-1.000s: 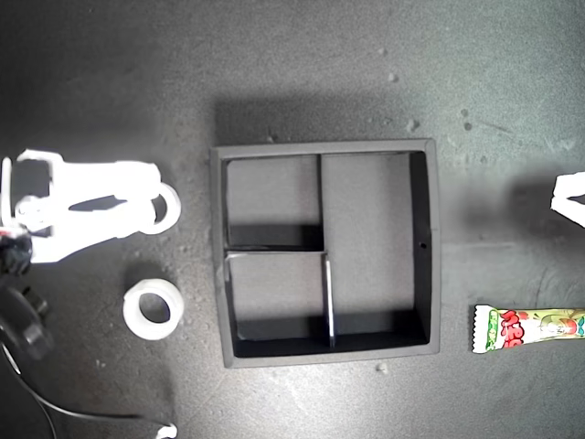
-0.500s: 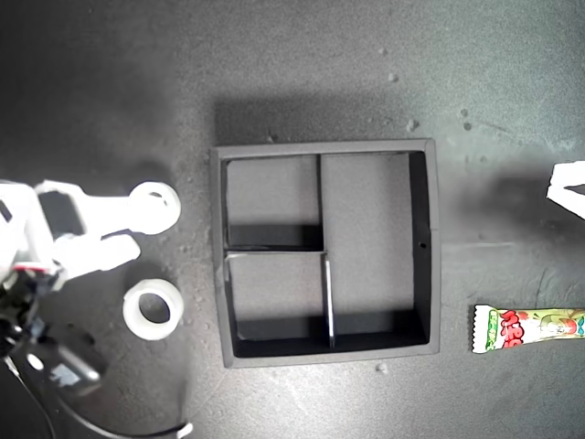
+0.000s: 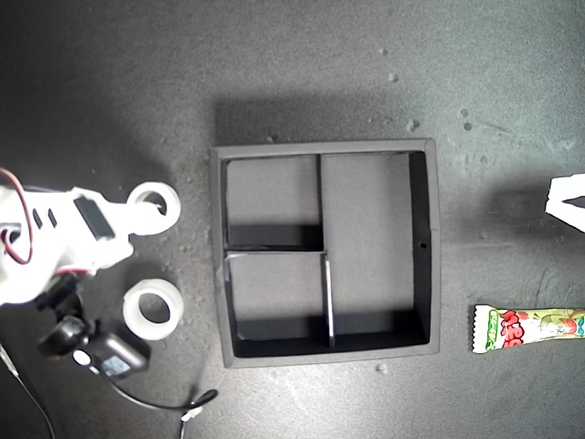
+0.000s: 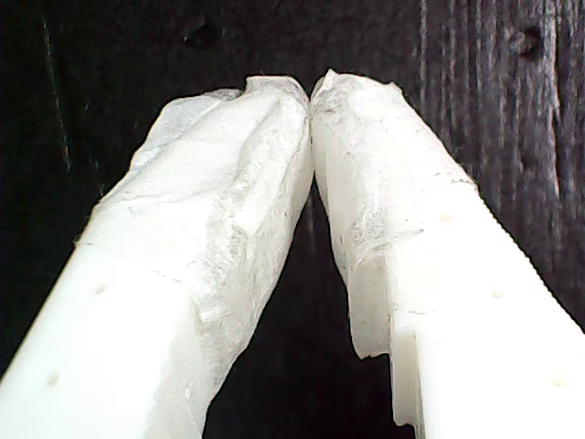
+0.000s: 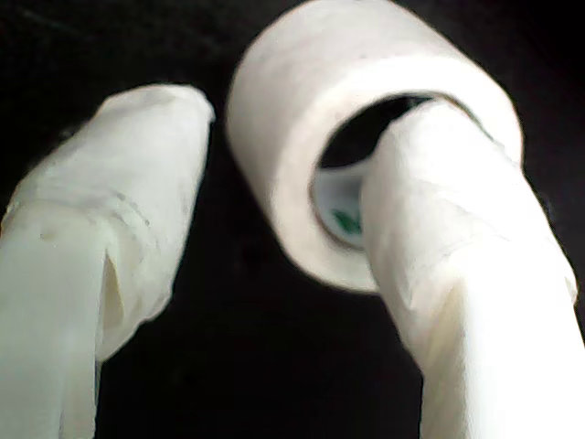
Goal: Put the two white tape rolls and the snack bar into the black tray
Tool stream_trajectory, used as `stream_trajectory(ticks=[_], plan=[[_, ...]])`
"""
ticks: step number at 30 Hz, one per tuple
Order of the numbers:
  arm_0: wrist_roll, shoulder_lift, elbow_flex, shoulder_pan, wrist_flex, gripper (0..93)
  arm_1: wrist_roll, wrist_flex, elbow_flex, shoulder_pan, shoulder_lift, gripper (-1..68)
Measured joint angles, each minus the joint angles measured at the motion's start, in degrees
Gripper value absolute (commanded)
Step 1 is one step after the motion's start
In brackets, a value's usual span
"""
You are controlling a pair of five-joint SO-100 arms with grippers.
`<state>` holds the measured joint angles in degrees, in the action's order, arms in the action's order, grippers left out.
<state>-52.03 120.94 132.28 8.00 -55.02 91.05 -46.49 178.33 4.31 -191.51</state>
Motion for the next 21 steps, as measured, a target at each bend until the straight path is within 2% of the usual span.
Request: stream_trajectory(ticks=[9,13,16,19,21], plan=[[0.35,-8.96,-1.49,-2.64,2.29,11.4,0.18,1.85,0.00,-1.67,0.00,-0.4],[0.35,-14.24,-4.13,-2.72,2.64,0.3,12.30,-3.08,0.00,-1.67,0.00,-0.4],[0.35,-15.29,-5.63,-4.22,2.11,0.2,22.50,-3.60,0.00,-1.67,0.00,-0.5],[0.70,-14.33,-7.73,-4.83,-0.79,0.2,22.15,-2.20,0.00,0.35,0.00,-0.6],[2.11,-12.39,-10.90,-4.92,-4.57,0.2,14.50,0.97,0.00,2.55,0.00,-0.6]])
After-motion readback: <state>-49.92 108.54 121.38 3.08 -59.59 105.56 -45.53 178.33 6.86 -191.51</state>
